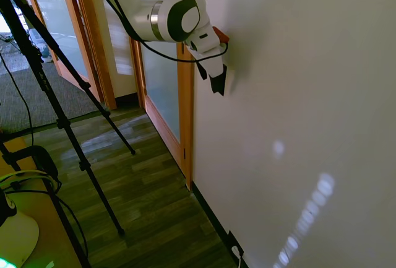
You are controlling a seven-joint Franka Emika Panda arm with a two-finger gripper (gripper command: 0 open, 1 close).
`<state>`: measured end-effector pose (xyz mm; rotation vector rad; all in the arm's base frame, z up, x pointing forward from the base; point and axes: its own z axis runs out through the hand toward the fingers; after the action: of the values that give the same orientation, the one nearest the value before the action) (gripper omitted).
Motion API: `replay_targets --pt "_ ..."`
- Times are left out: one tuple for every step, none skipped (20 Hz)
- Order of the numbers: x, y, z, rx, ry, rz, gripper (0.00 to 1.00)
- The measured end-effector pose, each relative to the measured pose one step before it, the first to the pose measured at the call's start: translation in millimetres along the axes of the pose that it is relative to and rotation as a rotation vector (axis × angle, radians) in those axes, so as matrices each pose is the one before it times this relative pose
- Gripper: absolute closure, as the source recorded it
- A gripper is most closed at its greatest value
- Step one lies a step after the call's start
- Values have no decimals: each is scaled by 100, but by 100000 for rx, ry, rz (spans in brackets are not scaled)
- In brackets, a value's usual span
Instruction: Turn on the light
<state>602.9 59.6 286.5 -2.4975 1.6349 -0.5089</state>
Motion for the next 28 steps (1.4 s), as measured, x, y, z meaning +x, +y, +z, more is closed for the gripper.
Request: replay_targets --pt "229 -8 -2 48 529 375 100" --pt "159 -72 -62 164 456 346 100" --pt "76 -166 -82 285 322 222 100" --pt "4 -140 -29 200 186 185 100" --pt "-19 -131 40 126 77 12 100" --pt "31 -156 79 133 95 -29 100" --pt "63 -187 78 199 148 -3 100" --pt "-33 -97 121 49 25 -96 100" --pt "-66 -78 50 149 21 -20 100" --pt "-33 -20 -4 112 52 155 100" --pt "-42 -21 36 244 132 33 100" --pt "-74 -47 15 407 88 -16 100" --pt "-113 -64 66 637 167 -24 100" --pt "-107 -85 48 842 420 -239 100" --pt "-151 -76 93 832 426 -404 100" --pt "-140 -88 54 874 402 -354 100" --pt "-95 -64 81 708 434 -295 100" --pt "-93 -52 86 811 298 -128 100" --pt "-160 -63 65 622 90 -122 100" --pt "-126 -66 10 171 103 -278 100" --pt "-43 -72 -25 89 215 -207 100" --pt "-23 -35 -12 0 202 -150 100" --pt "-23 -15 -15 15 106 -89 100" --pt "-4 -15 -16 160 147 -6 100" --pt "-21 33 -4 352 333 194 100" --pt "-84 127 -7 1019 737 521 100" --pt "-186 254 -7 1448 853 903 100" --pt "-171 258 -55 1741 988 616 100"
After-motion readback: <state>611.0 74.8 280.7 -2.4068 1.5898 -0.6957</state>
